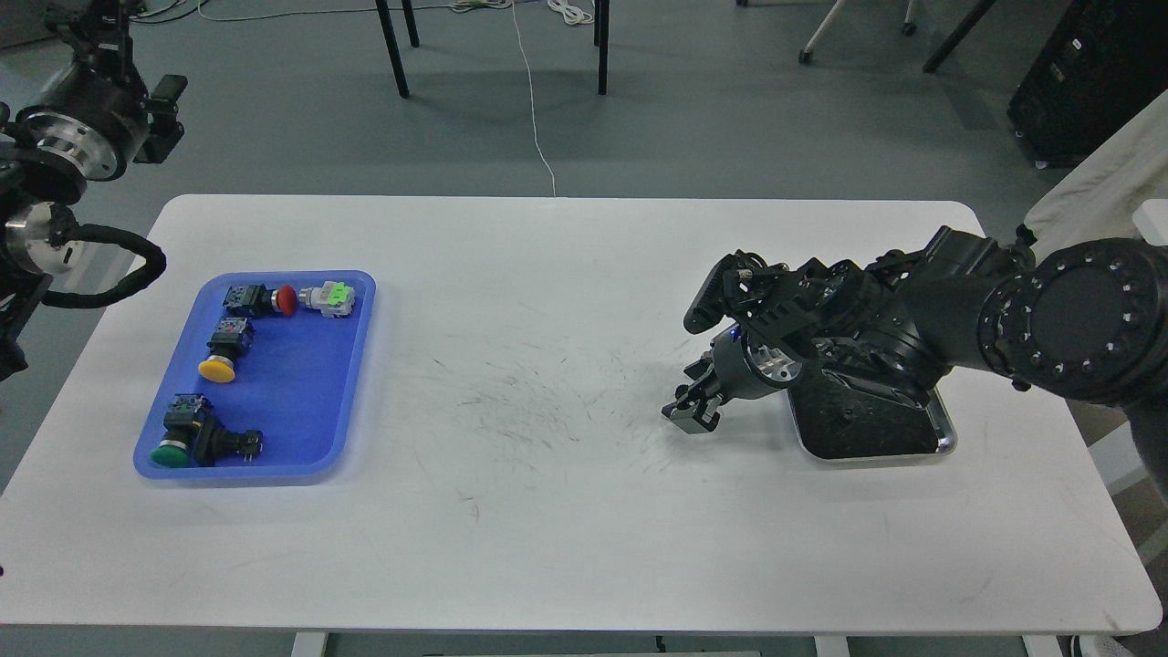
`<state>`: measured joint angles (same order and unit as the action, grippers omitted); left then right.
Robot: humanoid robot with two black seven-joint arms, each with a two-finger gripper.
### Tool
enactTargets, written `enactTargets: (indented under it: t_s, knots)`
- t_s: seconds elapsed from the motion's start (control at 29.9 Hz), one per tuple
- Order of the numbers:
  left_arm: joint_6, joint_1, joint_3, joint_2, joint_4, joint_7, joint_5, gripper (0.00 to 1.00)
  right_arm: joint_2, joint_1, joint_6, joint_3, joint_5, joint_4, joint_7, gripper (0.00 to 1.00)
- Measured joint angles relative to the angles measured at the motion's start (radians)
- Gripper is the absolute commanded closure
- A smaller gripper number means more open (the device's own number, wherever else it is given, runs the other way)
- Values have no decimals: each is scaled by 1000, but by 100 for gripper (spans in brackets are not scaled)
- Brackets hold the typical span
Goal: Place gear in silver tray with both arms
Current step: 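Close the right gripper on the black gear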
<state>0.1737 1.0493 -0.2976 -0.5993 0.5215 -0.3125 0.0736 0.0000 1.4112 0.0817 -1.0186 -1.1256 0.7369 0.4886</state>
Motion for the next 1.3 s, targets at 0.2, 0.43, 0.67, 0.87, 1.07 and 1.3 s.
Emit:
enactTargets:
  t_s: [0.2, 0.43, 0.67, 0.87, 1.07, 1.3]
  knots:
    - [1, 0, 0, -1, 0, 0, 0, 5, 0, -10, 0, 1, -1, -3, 0, 55]
    - [1, 0, 0, -3, 0, -1, 0, 5, 0, -15, 0, 1, -2, -23, 0, 67]
    - [1, -3, 0, -5, 0, -1, 0, 5, 0, -17, 0, 2, -2, -31, 0, 78]
    - [3, -3, 0, -5, 0, -1, 0, 5, 0, -12, 0, 2, -2, -31, 0, 91]
    - [3, -7, 0, -6, 0, -1, 0, 5, 0, -1, 1, 1, -2, -35, 0, 99]
    - [2, -11, 0, -7, 0, -1, 0, 5, -24, 51, 1, 5, 9, -38, 0, 99]
